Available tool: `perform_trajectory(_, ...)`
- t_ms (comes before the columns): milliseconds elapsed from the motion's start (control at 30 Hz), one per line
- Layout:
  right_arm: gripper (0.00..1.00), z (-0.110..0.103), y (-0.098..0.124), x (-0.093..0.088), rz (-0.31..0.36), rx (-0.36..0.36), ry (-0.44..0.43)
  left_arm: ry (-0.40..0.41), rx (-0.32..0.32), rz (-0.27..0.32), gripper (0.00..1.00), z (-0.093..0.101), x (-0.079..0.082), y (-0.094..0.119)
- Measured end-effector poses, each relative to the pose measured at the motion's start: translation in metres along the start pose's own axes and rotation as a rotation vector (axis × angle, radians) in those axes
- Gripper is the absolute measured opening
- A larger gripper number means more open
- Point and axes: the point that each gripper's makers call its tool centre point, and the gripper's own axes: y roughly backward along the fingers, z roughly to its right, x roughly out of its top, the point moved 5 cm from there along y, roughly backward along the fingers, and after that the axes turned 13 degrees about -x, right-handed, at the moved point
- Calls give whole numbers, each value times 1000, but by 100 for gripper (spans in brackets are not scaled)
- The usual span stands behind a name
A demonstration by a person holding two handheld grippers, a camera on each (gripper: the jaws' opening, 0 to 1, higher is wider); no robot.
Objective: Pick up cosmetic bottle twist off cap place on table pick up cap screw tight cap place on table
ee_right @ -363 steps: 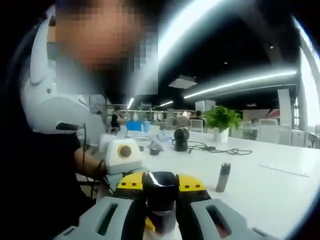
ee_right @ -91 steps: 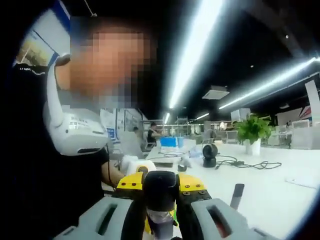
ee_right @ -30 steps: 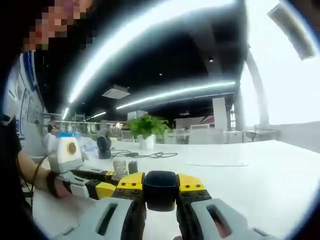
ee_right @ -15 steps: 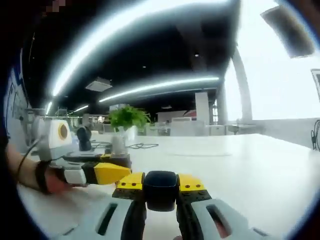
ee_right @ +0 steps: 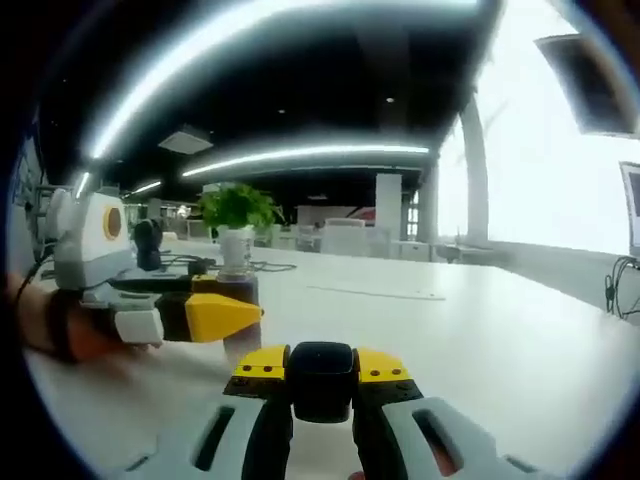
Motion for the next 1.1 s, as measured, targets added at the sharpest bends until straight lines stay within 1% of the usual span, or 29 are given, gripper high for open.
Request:
perform_trajectory(100,17,0,-1,0,-7,1,-2,-17,-2,-5,12,2,1,0)
perform_trajectory(200,17,0,-1,-1,-13,3,2,-9,2,-6,13,-1,1,1)
perform_trajectory(300,17,-1,-1,-2,-19,8,8,-18,-8,-20,16,2,1,2)
perform_trajectory(333,17,-1,-1,-2,-22,7,10,-24,-5,-16,16,1,2,3)
perform_trajectory(433,17,0,-2,-3,-27,9,12,-31,-4,-36,17,2,0,4)
perform_trajectory(633,17,-4,-4,-7,-51,22,34,-17,-3,-42,18,2,-1,7)
perform_trajectory(700,17,-3,-5,-9,-61,20,41,-25,-6,-65,18,3,-5,9)
perform_trajectory(733,17,-3,-5,-10,-66,16,47,-29,-6,-63,19,4,-4,10)
perform_trajectory(900,17,-3,-4,-12,-83,17,76,-12,1,-33,18,8,1,21)
perform_trajectory(1000,17,-4,-7,-15,-99,26,74,-16,-5,-43,18,13,1,28)
perform_trajectory(1100,17,-4,-8,-17,-113,24,83,-18,-18,-38,18,21,3,37)
